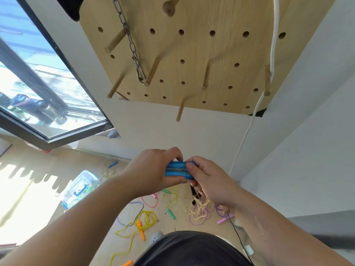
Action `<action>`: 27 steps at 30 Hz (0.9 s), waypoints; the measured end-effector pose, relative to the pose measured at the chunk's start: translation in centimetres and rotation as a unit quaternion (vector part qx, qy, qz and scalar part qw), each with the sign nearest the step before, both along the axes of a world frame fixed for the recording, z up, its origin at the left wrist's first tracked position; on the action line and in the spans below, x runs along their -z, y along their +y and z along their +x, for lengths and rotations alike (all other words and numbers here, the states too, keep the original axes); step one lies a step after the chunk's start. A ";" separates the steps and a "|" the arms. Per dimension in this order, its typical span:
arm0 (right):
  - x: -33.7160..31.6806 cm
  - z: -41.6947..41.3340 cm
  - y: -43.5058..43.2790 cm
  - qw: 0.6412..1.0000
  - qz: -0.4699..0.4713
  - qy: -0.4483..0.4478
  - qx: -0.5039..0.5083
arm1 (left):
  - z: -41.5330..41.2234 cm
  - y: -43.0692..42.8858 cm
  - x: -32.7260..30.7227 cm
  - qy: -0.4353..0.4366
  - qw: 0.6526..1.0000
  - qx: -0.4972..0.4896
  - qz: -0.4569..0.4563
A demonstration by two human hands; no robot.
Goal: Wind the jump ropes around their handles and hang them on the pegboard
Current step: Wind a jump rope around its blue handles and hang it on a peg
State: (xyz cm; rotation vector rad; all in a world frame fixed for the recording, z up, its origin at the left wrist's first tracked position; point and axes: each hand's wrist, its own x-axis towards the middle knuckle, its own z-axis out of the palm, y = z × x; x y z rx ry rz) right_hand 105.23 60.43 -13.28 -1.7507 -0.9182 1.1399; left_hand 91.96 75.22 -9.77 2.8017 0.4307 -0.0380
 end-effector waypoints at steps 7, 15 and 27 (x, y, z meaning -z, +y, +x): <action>-0.7 1.0 -0.6 0.999 -0.022 0.028 -0.038 | 0.4 -0.4 0.2 -0.010 1.000 0.008 -0.015; -0.9 1.8 -1.0 1.000 0.012 0.023 -0.011 | 0.8 -1.7 1.4 -0.061 0.969 -0.091 -0.221; -2.2 4.7 -2.5 0.946 -0.032 -0.312 -0.084 | 1.8 -1.3 1.8 -0.078 0.925 -0.210 -0.307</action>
